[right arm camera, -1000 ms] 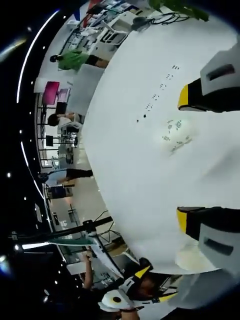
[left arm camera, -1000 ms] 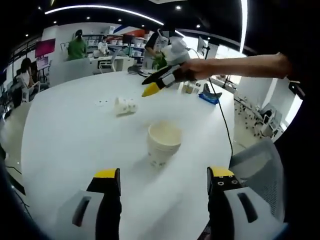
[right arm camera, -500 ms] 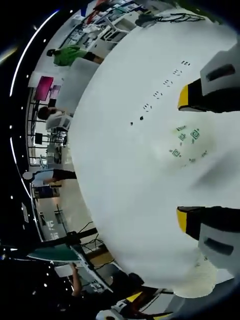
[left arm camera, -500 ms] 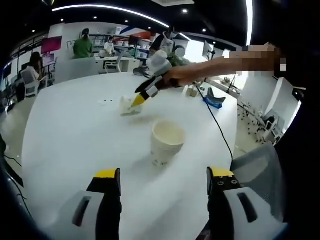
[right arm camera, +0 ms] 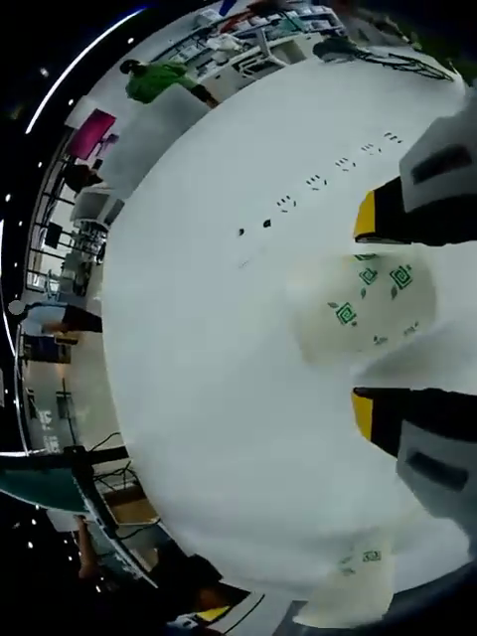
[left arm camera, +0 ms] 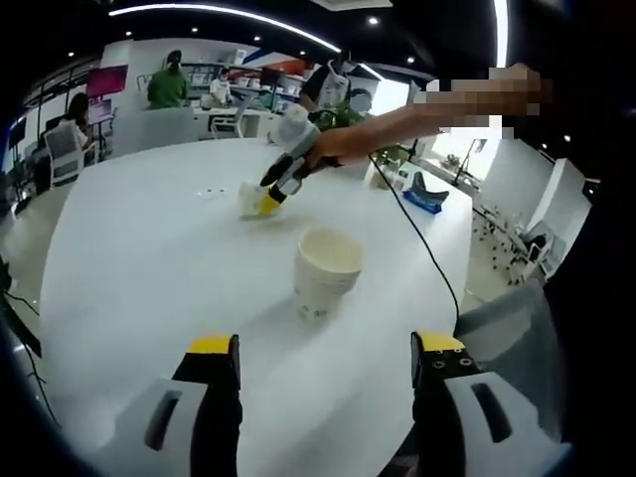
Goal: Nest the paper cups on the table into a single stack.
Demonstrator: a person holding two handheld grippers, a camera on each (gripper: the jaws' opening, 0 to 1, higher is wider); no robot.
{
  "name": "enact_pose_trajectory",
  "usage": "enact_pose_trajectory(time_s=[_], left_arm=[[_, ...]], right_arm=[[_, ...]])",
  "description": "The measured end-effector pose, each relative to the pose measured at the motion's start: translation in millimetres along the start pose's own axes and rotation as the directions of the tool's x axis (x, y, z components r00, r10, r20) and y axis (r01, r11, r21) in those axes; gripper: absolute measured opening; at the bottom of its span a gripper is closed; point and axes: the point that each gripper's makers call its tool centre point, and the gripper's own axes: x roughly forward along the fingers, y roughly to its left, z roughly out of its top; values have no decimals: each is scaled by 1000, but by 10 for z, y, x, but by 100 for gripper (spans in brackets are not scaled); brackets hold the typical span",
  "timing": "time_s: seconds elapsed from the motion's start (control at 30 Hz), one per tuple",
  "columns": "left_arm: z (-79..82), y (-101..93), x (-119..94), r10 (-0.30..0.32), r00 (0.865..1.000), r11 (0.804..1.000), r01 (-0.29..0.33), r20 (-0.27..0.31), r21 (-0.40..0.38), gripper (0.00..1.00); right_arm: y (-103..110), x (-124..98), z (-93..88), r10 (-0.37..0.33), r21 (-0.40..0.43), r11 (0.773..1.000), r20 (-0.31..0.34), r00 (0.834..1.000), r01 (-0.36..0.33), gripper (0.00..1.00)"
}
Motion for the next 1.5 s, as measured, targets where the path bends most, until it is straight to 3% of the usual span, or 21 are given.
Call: enact_pose_trajectory(time_s=[0.07,0.37,0.67,1.03,1.27,1.5], left_arm=[[-1,-2,-6,2,1000,1000,-2,1,-2,69],[10,-14,-3,2,1000,1000,-2,-1,2,69],[21,-64,9,3,1000,1000,-3,-3,20,69],[45,-13,-44,35,999,999,-35,6,37,71],[62,22,-73,38,999,998,-39,10,46,71],[200,32,-95,36,999,997,-37,20,70,71]], right_arm=[[17,20,-39,7,1,1000,-26,1000,-7,36],[83,-34,-54,13,17,1000,-22,1000,-13,35],[69,-138,-6,-6,28,1000,38,999,5,34],[58,-581,137,-33,46,999,131,991,28,34],[216,-847,160,-45,43,998,169,985,39,34],[254,-992,246,-49,54,998,199,979,39,34]])
